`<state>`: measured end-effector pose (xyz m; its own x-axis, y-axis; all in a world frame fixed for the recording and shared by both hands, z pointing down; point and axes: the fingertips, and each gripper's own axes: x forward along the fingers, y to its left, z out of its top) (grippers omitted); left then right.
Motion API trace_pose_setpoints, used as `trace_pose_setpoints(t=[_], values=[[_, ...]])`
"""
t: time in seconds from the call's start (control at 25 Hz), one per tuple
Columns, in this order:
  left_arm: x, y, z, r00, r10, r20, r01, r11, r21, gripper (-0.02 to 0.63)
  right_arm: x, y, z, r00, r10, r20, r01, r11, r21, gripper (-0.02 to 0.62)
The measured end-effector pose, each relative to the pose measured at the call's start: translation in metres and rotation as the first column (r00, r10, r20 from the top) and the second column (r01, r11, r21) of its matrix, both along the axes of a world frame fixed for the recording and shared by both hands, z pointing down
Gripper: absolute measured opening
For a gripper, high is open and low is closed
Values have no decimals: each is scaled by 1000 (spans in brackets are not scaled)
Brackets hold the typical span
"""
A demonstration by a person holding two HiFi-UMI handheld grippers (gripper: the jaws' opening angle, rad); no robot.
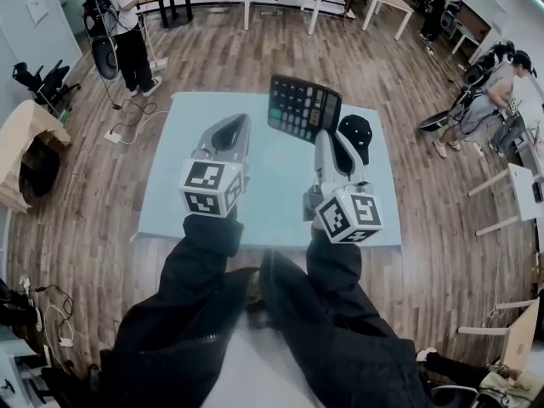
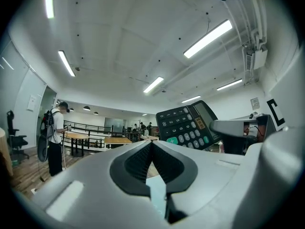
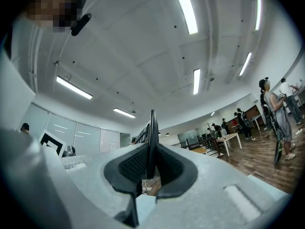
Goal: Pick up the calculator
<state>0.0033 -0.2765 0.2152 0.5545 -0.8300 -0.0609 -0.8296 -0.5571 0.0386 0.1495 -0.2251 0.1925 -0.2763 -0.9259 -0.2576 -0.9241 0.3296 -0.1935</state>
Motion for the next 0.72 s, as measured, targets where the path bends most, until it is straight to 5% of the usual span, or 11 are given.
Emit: trace_pose_setpoints(t=[0.28, 0.72], values=[[4, 4, -5, 1000, 4, 7, -4, 1000, 24, -5, 2, 14, -18, 1000, 24, -18, -23, 997, 78, 43], [1, 6, -4, 1000, 4, 1, -4, 1000, 25, -5, 0, 16, -16, 999, 29, -13, -28, 997, 69, 43]])
